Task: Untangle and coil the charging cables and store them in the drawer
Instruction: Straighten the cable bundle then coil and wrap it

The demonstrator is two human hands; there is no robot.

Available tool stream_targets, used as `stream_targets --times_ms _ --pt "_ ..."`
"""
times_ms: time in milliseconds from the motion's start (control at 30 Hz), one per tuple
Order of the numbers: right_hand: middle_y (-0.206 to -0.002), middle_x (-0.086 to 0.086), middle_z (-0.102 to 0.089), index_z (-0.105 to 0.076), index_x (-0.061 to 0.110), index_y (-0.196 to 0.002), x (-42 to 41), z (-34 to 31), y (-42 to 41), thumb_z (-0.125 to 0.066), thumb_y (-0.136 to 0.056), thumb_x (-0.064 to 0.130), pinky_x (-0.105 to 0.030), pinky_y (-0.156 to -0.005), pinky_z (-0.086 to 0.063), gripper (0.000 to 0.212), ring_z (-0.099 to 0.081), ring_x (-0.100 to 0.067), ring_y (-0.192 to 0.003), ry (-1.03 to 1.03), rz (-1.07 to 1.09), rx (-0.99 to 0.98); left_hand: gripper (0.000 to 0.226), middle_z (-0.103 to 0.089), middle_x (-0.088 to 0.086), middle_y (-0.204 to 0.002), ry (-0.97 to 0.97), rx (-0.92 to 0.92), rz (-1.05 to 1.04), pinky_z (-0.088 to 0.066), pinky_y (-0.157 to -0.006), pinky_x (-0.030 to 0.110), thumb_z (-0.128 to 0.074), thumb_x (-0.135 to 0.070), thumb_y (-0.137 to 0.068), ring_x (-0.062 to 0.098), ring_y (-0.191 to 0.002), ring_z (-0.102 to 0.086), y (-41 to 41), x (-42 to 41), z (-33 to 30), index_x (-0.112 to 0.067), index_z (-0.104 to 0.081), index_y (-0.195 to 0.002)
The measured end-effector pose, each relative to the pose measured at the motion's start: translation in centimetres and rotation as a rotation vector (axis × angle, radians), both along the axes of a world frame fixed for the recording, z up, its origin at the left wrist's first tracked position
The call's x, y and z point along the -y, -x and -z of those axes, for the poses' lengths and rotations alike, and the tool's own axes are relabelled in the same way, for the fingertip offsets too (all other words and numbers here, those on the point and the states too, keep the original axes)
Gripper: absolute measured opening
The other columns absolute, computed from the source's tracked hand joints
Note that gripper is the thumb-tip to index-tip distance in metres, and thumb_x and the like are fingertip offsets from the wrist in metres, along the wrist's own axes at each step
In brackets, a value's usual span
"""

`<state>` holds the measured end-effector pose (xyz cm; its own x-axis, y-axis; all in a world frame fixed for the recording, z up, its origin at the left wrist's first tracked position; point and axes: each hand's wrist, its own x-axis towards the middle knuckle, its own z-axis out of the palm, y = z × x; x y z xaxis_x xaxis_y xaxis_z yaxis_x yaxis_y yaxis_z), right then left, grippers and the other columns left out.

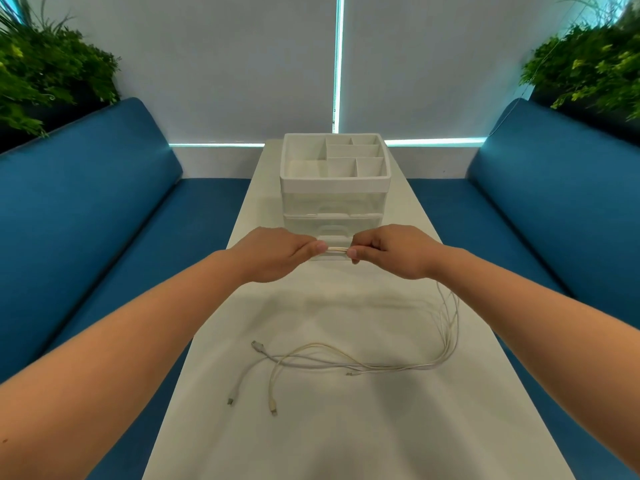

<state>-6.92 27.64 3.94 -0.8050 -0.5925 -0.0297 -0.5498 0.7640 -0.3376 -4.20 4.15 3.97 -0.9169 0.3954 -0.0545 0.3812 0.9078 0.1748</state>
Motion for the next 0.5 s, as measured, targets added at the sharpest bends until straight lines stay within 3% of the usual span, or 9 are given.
stream_targets --times_ms 100,167,267,367,433,500 --pt "-0.064 0.001 -0.050 -0.058 0.017 -0.075 -0.2 -0.2 0.1 -0.048 -0.096 0.048 -0.025 -0.061 -0.037 0.038 -0.045 -0.012 -0.061 0.126 -0.005 0.107 0.055 -0.050 0.000 -0.065 -0.031 0.019 0.002 -0.044 -0.067 0.035 -0.019 -0.061 -0.097 0.015 -0.063 -0.048 0.0 0.8 0.3 -0.022 -0.058 -0.097" --pt "-0.064 0.000 -0.049 -0.058 0.011 -0.077 -0.2 -0.2 0.1 -0.050 -0.095 0.047 -0.024 -0.060 -0.037 0.041 -0.043 -0.011 -0.058 0.161 -0.005 0.142 0.054 -0.055 0.003 -0.069 -0.131 0.062 -0.002 -0.047 -0.066 0.036 -0.025 -0.062 -0.095 0.018 -0.063 -0.050 -0.1 1.0 0.4 -0.021 -0.059 -0.086" --pt "-0.075 -0.009 -0.061 -0.067 0.017 -0.085 -0.1 -0.2 0.1 -0.050 -0.094 0.048 -0.037 -0.067 -0.045 0.036 -0.053 -0.025 -0.069 0.194 -0.016 0.095 0.049 -0.056 0.003 -0.068 -0.365 0.137 -0.019 -0.047 -0.059 0.030 -0.042 -0.058 -0.094 0.014 -0.058 -0.048 0.0 1.3 0.7 -0.019 -0.064 -0.074" --pt "-0.083 -0.014 -0.066 -0.071 0.024 -0.087 0.1 -0.8 0.3 -0.052 -0.093 0.048 -0.044 -0.074 -0.048 0.032 -0.058 -0.034 -0.080 0.225 -0.023 0.074 0.036 -0.072 0.000 -0.082 -0.509 0.299 -0.024 -0.046 -0.059 0.016 -0.051 -0.049 -0.094 0.012 -0.062 -0.060 -0.3 1.2 0.7 -0.019 -0.071 -0.089" --pt "-0.081 -0.016 -0.066 -0.073 0.022 -0.085 0.4 -1.4 0.4 -0.054 -0.092 0.047 -0.042 -0.069 -0.046 0.032 -0.057 -0.035 -0.078 0.211 -0.040 0.082 0.029 -0.076 0.000 -0.089 -0.539 0.423 -0.021 -0.048 -0.069 0.016 -0.055 -0.042 -0.095 0.015 -0.077 -0.071 -0.3 1.1 0.7 -0.017 -0.067 -0.104" --pt "-0.078 -0.014 -0.065 -0.073 0.020 -0.082 0.9 -1.9 0.2 -0.055 -0.092 0.047 -0.042 -0.068 -0.046 0.033 -0.055 -0.034 -0.073 0.184 -0.079 0.107 0.030 -0.076 0.002 -0.097 -0.573 0.514 -0.030 -0.049 -0.091 0.030 -0.064 -0.038 -0.089 0.019 -0.096 -0.070 -0.3 0.7 0.6 -0.017 -0.062 -0.111"
